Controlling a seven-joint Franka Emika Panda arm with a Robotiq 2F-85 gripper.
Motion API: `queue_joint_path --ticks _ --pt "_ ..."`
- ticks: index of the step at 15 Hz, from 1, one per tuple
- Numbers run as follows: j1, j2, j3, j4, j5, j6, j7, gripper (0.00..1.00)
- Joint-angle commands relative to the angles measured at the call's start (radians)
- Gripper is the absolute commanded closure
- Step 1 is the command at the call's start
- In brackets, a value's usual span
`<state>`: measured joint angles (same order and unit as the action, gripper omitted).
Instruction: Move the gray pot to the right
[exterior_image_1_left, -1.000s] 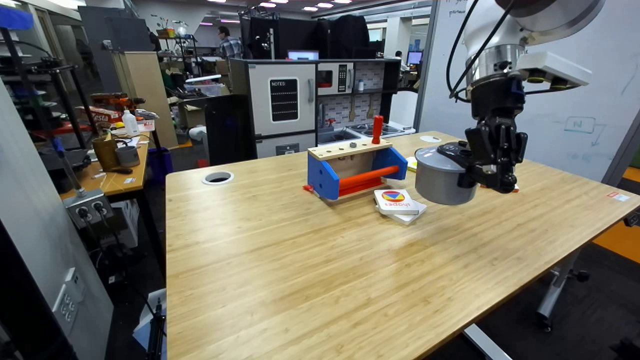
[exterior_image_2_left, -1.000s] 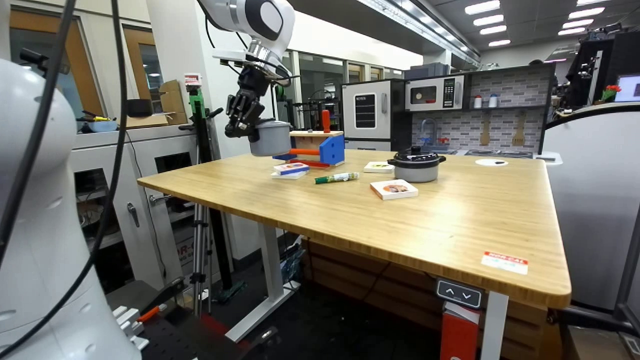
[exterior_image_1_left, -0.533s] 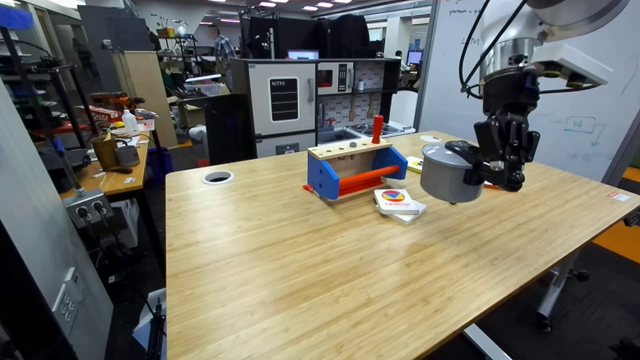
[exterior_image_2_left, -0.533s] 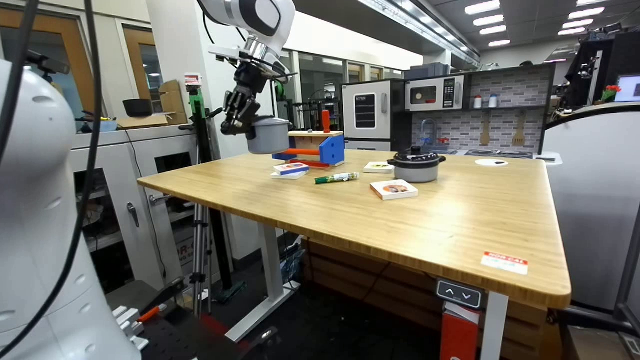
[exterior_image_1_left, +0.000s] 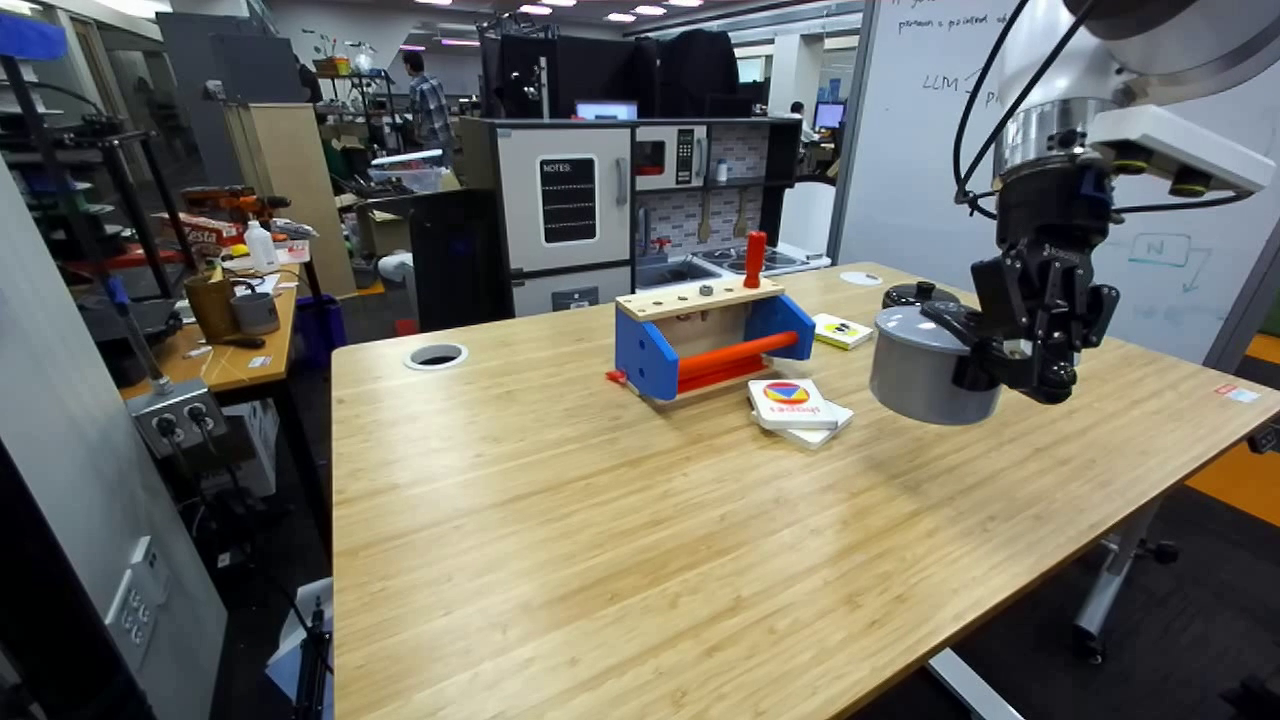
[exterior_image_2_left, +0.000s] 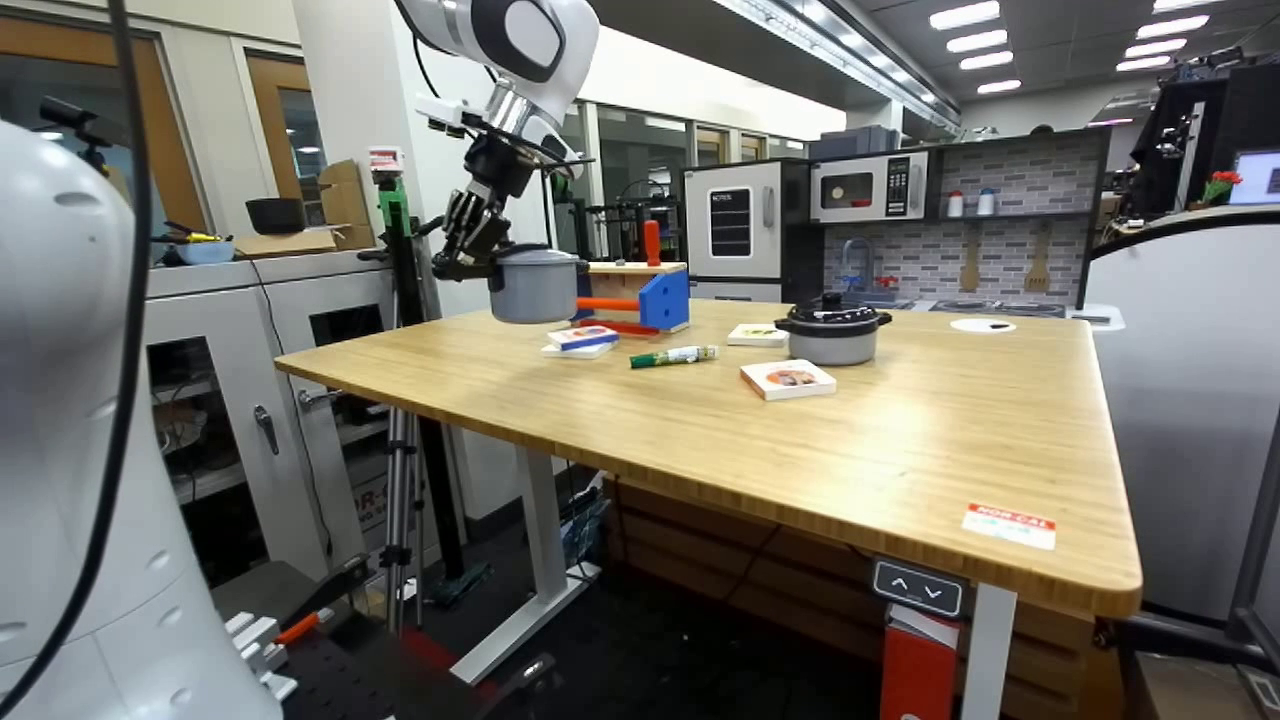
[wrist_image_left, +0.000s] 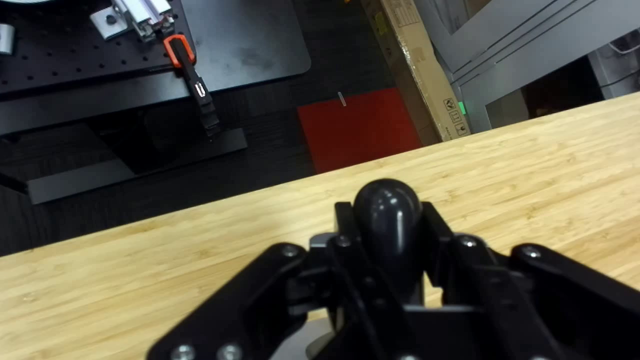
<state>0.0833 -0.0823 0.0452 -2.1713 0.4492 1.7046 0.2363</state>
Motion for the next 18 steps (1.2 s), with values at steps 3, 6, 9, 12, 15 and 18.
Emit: queue_joint_path --ticks 3,6,9,12,15,18 --pt "-0.030 -0.059 -0.008 -0.061 0.104 0.068 0.118 0.92" --pt "-0.036 -0.075 -0.007 -0.079 0.121 0.085 0.169 0.92" --pt "-0.039 -0.093 -0.005 -0.108 0.113 0.094 0.218 0.92" --pt "-0.040 -0.110 0.003 -0.134 0.061 0.078 0.264 0.92" --pt "-0.043 -0.141 0.005 -0.163 0.023 0.081 0.290 0.92" --pt "-0.051 -0.180 0.005 -0.176 -0.011 0.077 0.318 0.92"
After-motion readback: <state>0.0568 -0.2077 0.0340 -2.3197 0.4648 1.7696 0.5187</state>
